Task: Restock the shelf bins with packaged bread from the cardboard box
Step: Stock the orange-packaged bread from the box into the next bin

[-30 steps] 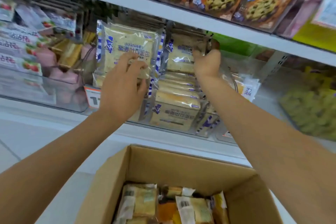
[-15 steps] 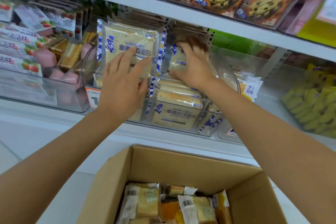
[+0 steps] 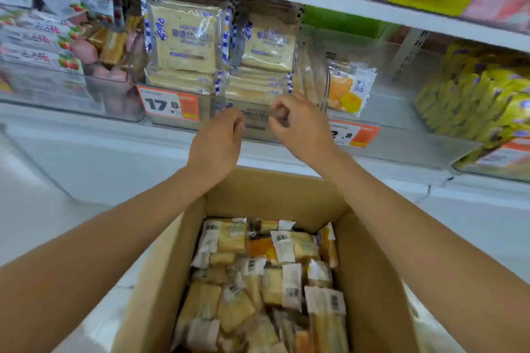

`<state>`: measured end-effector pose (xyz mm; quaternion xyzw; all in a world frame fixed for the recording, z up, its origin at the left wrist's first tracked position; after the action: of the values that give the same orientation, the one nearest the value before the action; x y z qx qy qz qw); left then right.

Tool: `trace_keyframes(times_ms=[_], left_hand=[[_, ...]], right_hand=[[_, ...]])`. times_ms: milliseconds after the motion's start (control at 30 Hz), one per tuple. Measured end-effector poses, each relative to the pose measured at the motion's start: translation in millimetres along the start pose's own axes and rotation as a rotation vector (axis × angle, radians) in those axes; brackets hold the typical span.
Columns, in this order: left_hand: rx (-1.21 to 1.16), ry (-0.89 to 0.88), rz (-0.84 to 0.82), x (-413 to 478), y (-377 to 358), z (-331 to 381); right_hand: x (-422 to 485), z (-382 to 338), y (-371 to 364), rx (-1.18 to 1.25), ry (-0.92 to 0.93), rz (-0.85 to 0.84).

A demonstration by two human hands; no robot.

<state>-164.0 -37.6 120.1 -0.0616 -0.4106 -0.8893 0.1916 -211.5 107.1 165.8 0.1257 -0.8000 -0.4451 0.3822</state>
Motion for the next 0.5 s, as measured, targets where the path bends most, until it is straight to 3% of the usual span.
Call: trace_keyframes(times_ms=[133,333,433,500], left_hand=[[0.007,0.263,-0.339,-66,-75,-49],[-0.016,0.579,-0.535,-144,-158,-138],[-0.062,0.649,-0.577,-166,-184,-160],[-0.063,0.687,-0.584,-175,-190,-167]], right_hand=[[-115,48,-53,0.009,-0.197,-0.376],[-275,124,-153,0.181,-0.552,-0.821],[-306,125,-192,0.316,-0.594,-0.901],[-318,119,-220,0.276,-0.494,-1.047]])
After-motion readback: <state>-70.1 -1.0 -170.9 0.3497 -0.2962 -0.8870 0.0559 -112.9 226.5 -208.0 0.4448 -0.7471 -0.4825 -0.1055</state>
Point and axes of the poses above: each hand's wrist, its own x-axis towards the middle knuckle, its own y-axis out of the back of the hand, z = x × y, the point moved 8 cm from there along x, towards the middle knuckle, and after that the axes turned 9 degrees about y, right-handed, at the moved point
